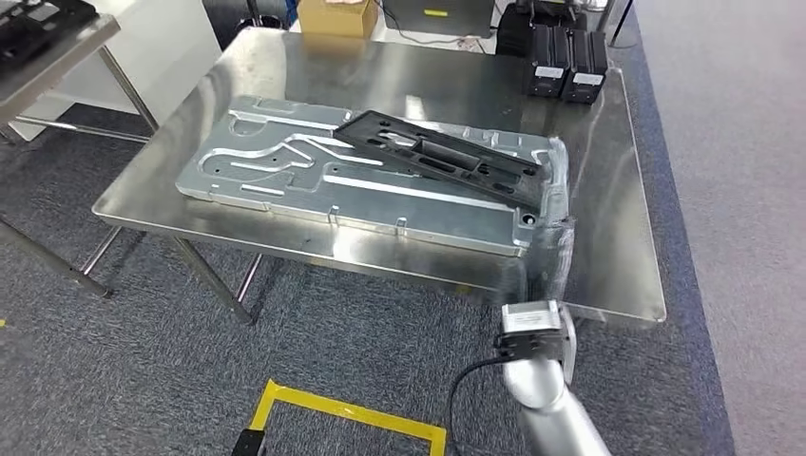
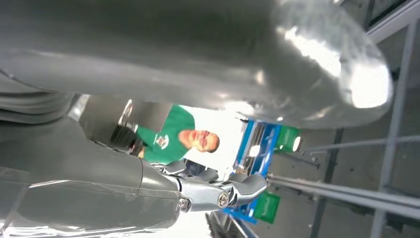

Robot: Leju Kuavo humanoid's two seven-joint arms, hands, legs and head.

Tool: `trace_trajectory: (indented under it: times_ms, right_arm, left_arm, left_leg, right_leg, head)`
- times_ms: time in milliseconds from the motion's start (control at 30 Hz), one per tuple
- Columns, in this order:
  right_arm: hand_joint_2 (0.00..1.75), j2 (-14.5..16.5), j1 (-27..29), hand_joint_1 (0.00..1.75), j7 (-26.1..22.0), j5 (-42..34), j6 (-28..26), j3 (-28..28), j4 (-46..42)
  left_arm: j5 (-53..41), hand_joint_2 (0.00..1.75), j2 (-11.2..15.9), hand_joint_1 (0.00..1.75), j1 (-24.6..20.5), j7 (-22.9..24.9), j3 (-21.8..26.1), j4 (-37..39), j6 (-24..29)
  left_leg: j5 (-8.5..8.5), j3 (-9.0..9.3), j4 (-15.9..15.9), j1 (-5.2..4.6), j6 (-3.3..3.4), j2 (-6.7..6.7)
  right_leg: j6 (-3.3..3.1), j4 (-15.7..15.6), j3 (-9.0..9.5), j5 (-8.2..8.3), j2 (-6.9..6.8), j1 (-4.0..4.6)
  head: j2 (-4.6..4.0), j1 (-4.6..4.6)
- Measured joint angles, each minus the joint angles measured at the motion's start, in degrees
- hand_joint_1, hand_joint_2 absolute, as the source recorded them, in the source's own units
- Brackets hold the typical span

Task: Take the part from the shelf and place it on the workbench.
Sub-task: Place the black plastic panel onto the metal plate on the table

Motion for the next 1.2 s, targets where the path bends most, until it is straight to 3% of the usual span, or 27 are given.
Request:
trace_trajectory:
  times_ms: [67,100,133,200,233,267,300,367,433,467,500,567,600,700,733,767,800,867,933,1000,1033,1067,1100,1133,1200]
  right_arm:
    - [0.0,0.4,1.3,0.0,0.1,-0.1,-1.0,1.9,0.1]
    - [0.0,0.5,2.0,0.0,0.2,-0.4,-1.4,2.6,0.2]
    - [0.0,0.6,2.6,0.0,0.4,-0.8,-1.7,3.4,0.3]
    - [0.0,0.6,3.3,0.0,0.9,-1.5,-1.9,3.9,0.7]
    - [0.0,0.6,3.6,0.0,1.0,-1.8,-1.9,4.2,0.9]
    - [0.0,0.6,3.9,0.0,1.1,-2.0,-2.0,4.3,1.1]
    - [0.0,0.7,4.0,0.0,1.2,-2.2,-2.0,4.4,1.3]
    - [0.0,1.0,4.1,0.0,1.6,-2.5,-2.1,4.6,1.6]
    - [0.0,1.4,4.1,0.0,2.1,-2.8,-2.2,4.6,1.7]
    - [0.0,1.6,4.1,0.0,2.3,-3.0,-2.2,4.6,1.8]
    - [0.0,1.8,4.1,0.0,2.5,-3.1,-2.2,4.6,1.9]
    - [0.0,1.9,4.2,0.0,2.8,-3.3,-2.1,4.6,2.2]
    - [0.0,1.9,4.3,0.0,3.0,-3.4,-2.0,4.6,2.4]
    - [0.0,2.0,4.3,0.0,3.1,-3.8,-1.8,4.6,2.9]
    - [0.0,2.0,4.3,0.0,3.1,-4.1,-1.7,4.6,3.1]
    - [0.0,2.0,4.4,0.0,3.1,-4.3,-1.6,4.6,3.4]
    - [0.0,2.0,4.4,0.0,3.1,-4.6,-1.5,4.6,3.6]
    - [0.0,2.0,4.4,0.0,3.2,-5.2,-1.3,4.6,4.0]
    - [0.0,2.0,4.3,0.0,3.3,-5.6,-1.2,4.4,4.1]
    - [0.0,2.0,4.3,0.0,3.5,-5.7,-1.2,4.3,4.2]
    - [0.0,2.0,4.4,0.0,3.6,-5.8,-1.2,4.2,4.2]
    - [0.0,2.0,4.4,0.0,3.8,-5.8,-1.1,4.1,4.3]
    - [0.0,2.0,4.5,0.0,3.9,-5.8,-1.1,4.0,4.3]
    - [0.0,2.0,4.6,0.0,4.0,-5.8,-1.1,3.8,4.4]
    - [0.0,1.9,4.7,0.0,4.1,-5.8,-1.1,3.5,4.5]
  left_arm:
    - [0.1,0.0,0.0,0.0,0.6,0.1,0.1,0.0,0.0]
    - [0.1,0.0,0.0,0.0,1.0,0.1,0.1,0.0,0.1]
    - [0.1,0.0,0.0,0.0,1.4,0.2,0.2,0.0,0.1]
    - [0.0,0.0,0.0,0.0,1.7,0.3,0.2,0.0,0.1]
    - [0.0,0.0,0.0,0.0,1.8,0.3,0.2,0.0,0.1]
    - [0.0,0.0,0.0,0.0,2.0,0.3,0.2,0.0,0.1]
    - [0.0,0.0,0.0,0.0,2.1,0.3,0.2,0.0,0.1]
    - [-0.1,0.0,0.0,0.0,2.3,0.3,0.2,0.0,0.1]
    - [-0.3,0.0,0.0,0.0,2.4,0.4,0.2,0.0,0.1]
    - [-0.4,0.0,0.0,0.0,2.4,0.4,0.2,0.0,0.0]
    - [-0.6,0.0,0.0,0.0,2.5,0.5,0.2,0.0,0.0]
    - [-0.9,0.0,0.0,0.0,2.6,0.8,0.1,0.0,0.0]
    - [-1.1,0.0,0.0,0.0,2.6,1.0,0.1,0.0,0.0]
    - [-1.4,0.0,0.1,0.0,2.7,1.4,0.0,0.0,0.0]
    - [-1.5,0.0,0.1,0.0,2.7,1.5,0.0,0.0,0.0]
    - [-1.5,0.0,0.1,0.0,2.7,1.6,0.0,0.0,0.0]
    - [-1.6,0.0,0.1,0.0,2.7,1.7,-0.1,0.0,0.0]
    - [-1.8,0.0,0.1,0.0,2.5,1.9,-0.2,0.0,0.0]
    - [-2.1,0.0,0.1,0.0,2.1,2.0,-0.4,0.0,0.0]
    - [-2.3,0.0,0.1,0.0,1.8,2.1,-0.5,0.0,0.0]
    - [-2.3,0.0,0.1,0.0,1.7,2.1,-0.5,0.0,0.0]
    - [-2.4,0.0,0.1,0.0,1.7,2.2,-0.6,0.0,0.0]
    - [-2.4,0.0,0.1,0.0,1.6,2.3,-0.6,0.0,0.0]
    - [-2.4,0.0,0.1,0.0,1.6,2.3,-0.6,0.0,0.0]
    - [-2.5,0.0,0.1,0.0,1.5,2.4,-0.7,0.0,0.0]
  left_leg:
    - [-0.1,1.12,-3.5,-0.22,1.33,0.18]
    - [0.65,0.46,-3.7,-0.23,2.06,0.32]
    - [1.65,-0.38,-3.8,-0.26,2.75,0.48]
    - [3.03,-2.03,-3.7,-0.43,3.15,0.59]
    - [3.74,-2.99,-3.6,-0.54,3.19,0.61]
    - [4.41,-4.01,-3.4,-0.65,3.17,0.64]
    - [5.01,-5.03,-3.2,-0.75,3.11,0.65]
    - [6.0,-6.76,-2.7,-0.89,2.91,0.65]
    - [6.8,-7.82,-2.2,-1.05,2.48,0.61]
    - [7.24,-8.1,-2.1,-1.03,2.17,0.62]
    - [7.71,-8.29,-2.1,-1.0,1.81,0.63]
    - [7.71,-8.77,-1.9,-0.86,1.11,0.58]
    - [6.2,-9.33,-0.8,-0.78,0.79,0.52]
    - [-1.97,-12.04,8.1,-0.32,-0.12,0.42]
    - [-3.36,-12.56,11.5,-0.15,-0.38,0.43]
    - [-3.34,-12.45,13.7,0.02,-0.6,0.43]
    - [-2.0,-11.43,14.1,0.19,-0.79,0.43]
    - [1.11,-6.63,9.4,0.51,-1.01,0.46]
    - [0.36,-0.54,0.9,0.47,-0.7,0.46]
    - [-1.14,1.93,-3.6,0.13,0.25,0.34]
    - [-0.82,1.57,-3.8,0.02,0.89,0.24]
    - [-0.17,1.11,-3.8,-0.02,1.41,0.21]
    - [0.58,0.53,-3.9,-0.04,1.99,0.17]
    - [1.43,-0.18,-4.0,-0.02,2.48,0.14]
    - [3.1,-2.0,-3.9,-0.14,3.06,-0.1]
  right_leg:
    - [1.07,0.1,-0.3,0.12,0.0,-0.07]
    - [1.51,1.1,-0.78,-1.32,-0.01,-0.17]
    - [1.91,3.2,-1.57,-3.76,0.0,-0.28]
    - [2.14,10.6,-3.63,-9.55,0.03,-0.34]
    - [2.23,14.1,-4.17,-10.68,0.04,-0.36]
    - [2.26,16.1,-3.98,-10.37,0.04,-0.36]
    - [2.15,16.1,-2.79,-9.01,0.04,-0.35]
    - [1.53,10.6,2.63,-6.67,0.05,-0.14]
    - [0.8,2.4,8.79,-7.59,0.03,0.3]
    - [0.52,-0.3,10.49,-8.38,0.03,0.53]
    - [0.33,-1.6,11.03,-8.69,0.03,0.7]
    - [-0.28,-2.1,10.39,-7.72,-0.09,0.5]
    - [-0.68,-2.3,9.82,-6.99,-0.19,0.33]
    - [-1.25,-2.4,7.23,-4.75,-0.36,0.15]
    - [-1.17,-2.3,6.24,-4.02,-0.39,0.14]
    - [-1.04,-2.2,5.18,-3.27,-0.41,0.12]
    - [-0.86,-2.1,4.08,-2.55,-0.42,0.06]
    - [-0.36,-1.6,2.07,-1.22,-0.43,-0.07]
    - [0.32,-1.0,0.76,-0.14,-0.48,-0.04]
    - [1.08,-1.0,0.37,0.99,-0.78,-0.04]
    - [1.49,-1.2,0.36,1.63,-0.94,-0.09]
    - [1.83,-1.2,0.18,1.58,-0.96,-0.24]
    - [2.09,-0.4,-0.21,0.39,-0.86,-0.35]
    - [2.24,1.5,-0.87,-2.07,-0.72,-0.43]
    - [2.35,8.5,-2.63,-8.7,-0.45,-0.49]
  head:
    - [-0.01,-0.04]
    - [0.0,-0.04]
    - [-0.01,-0.07]
    - [-0.01,-0.04]
    - [-0.01,-0.04]
    - [-0.01,-0.05]
    - [-0.01,-0.05]
    - [-0.01,-0.07]
    - [-0.01,-0.09]
    - [0.0,-0.1]
    - [-0.01,-0.1]
    - [0.0,-0.08]
    - [-0.01,-0.14]
    - [-0.01,-0.39]
    - [-0.01,-0.41]
    - [-0.01,-0.41]
    - [-0.01,-0.41]
    - [-0.01,-0.42]
    - [0.0,-0.41]
    - [0.01,-0.38]
    - [0.0,-0.35]
    - [0.0,-0.38]
    - [0.0,-0.37]
    - [-0.01,-0.34]
    - [-0.01,-0.3]
